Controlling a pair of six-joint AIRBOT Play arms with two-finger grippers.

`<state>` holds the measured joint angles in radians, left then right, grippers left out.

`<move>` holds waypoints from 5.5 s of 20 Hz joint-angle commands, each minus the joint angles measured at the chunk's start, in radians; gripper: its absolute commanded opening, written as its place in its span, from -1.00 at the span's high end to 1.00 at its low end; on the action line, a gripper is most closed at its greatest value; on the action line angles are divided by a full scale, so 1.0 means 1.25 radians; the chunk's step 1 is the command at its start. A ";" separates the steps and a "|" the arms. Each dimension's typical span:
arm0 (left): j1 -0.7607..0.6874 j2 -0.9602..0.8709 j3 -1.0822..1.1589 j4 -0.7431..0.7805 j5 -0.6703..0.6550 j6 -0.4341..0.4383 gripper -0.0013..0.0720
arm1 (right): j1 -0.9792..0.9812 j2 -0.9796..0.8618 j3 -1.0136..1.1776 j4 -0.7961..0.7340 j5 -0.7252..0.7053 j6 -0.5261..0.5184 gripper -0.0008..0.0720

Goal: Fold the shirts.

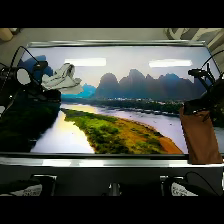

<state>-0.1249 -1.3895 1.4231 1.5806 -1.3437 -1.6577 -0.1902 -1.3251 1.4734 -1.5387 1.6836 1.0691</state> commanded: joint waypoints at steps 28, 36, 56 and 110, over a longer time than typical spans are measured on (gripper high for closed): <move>0.144 -0.362 0.384 -0.037 0.281 -0.194 -0.89 | 0.001 -0.002 0.000 0.102 -0.409 0.039 -0.67; 0.193 -0.585 0.471 -0.179 0.277 -0.230 -0.87 | 0.001 -0.001 0.000 0.152 -0.401 0.027 -0.67; -0.277 0.193 0.409 -0.184 0.291 0.133 0.87 | 0.001 0.416 0.181 0.048 -0.393 -0.066 -0.67; 0.055 0.387 0.307 -0.081 0.369 0.011 0.88 | 0.213 0.297 0.315 0.044 -0.430 -0.054 0.92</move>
<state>-0.0998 -1.0340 1.5990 1.3716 -0.9440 -1.5764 0.1299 -1.1297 1.7519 -1.3224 1.1721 0.9150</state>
